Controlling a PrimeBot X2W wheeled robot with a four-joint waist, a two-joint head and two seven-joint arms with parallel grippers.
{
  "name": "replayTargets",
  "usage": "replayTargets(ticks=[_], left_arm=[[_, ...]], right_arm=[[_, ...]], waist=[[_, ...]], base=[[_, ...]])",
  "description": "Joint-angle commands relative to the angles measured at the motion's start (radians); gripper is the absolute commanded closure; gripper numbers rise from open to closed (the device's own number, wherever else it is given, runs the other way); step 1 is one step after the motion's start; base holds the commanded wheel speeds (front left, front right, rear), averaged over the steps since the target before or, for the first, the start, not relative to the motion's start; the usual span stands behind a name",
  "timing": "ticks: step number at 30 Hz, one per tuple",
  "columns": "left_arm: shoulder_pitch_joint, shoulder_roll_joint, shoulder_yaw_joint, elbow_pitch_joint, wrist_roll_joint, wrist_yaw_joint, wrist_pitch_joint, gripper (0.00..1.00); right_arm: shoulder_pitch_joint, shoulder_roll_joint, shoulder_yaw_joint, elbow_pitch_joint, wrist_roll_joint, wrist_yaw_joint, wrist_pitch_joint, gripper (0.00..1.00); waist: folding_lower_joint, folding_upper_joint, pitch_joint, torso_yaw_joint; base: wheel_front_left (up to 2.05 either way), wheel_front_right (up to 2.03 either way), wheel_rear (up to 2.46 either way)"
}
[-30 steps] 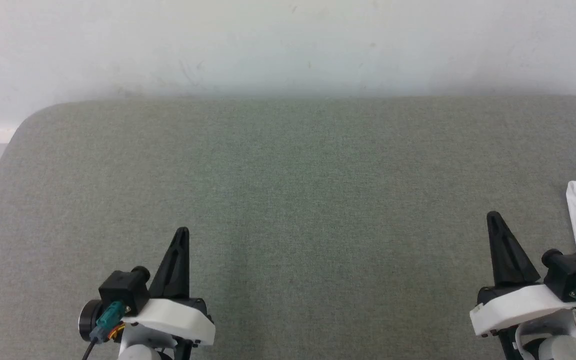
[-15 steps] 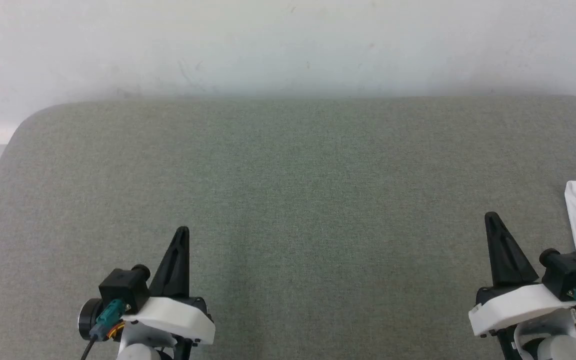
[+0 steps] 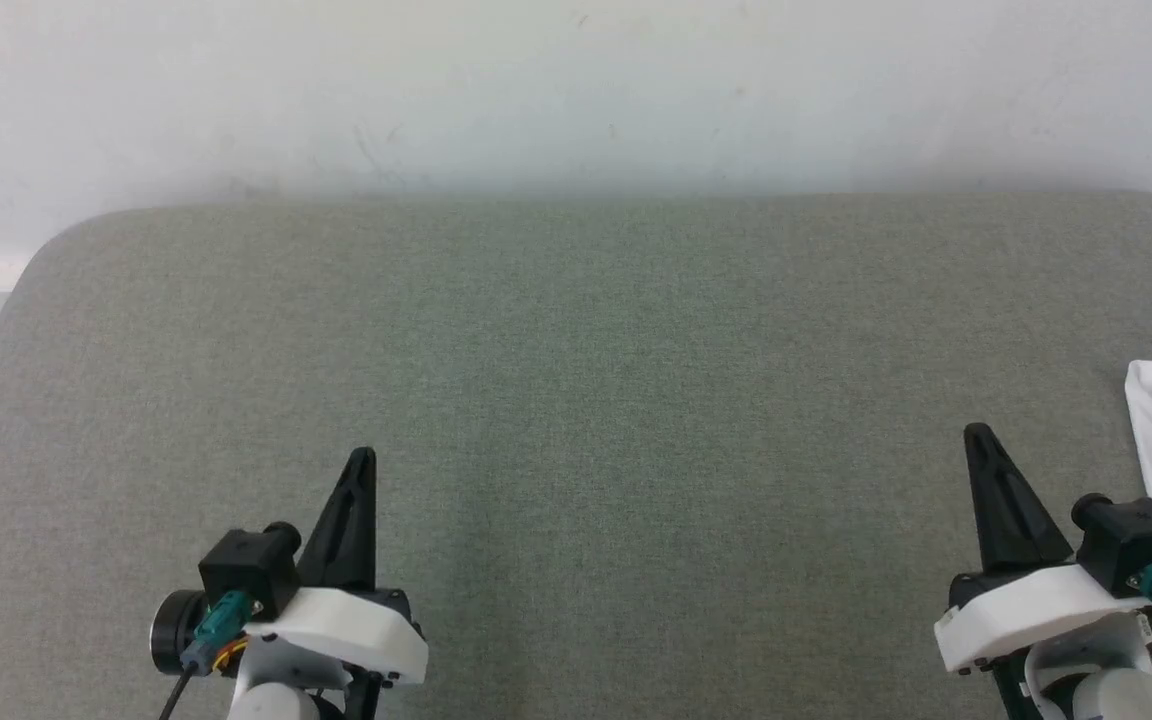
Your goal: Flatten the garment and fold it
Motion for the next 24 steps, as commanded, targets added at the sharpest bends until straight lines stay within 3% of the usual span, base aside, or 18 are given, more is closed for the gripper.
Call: replayTargets(ticks=[1,24], left_arm=[[0.012,-0.001,0.005,-0.008,0.011,0.006,0.005,1.0],[0.024,-0.002,0.017,-0.048,0.05,0.017,0.052,1.0]], right_arm=[[0.003,0.001,0.005,-0.007,-0.006,0.0,0.003,1.0],[0.006,0.002,0.016,-0.027,-0.029,-0.001,0.037,1.0]], waist=[[0.0,0.0,0.0,0.0],[0.0,0.0,-0.003,-0.007]], base=[[0.0,0.0,0.0],[0.0,0.0,0.0]])
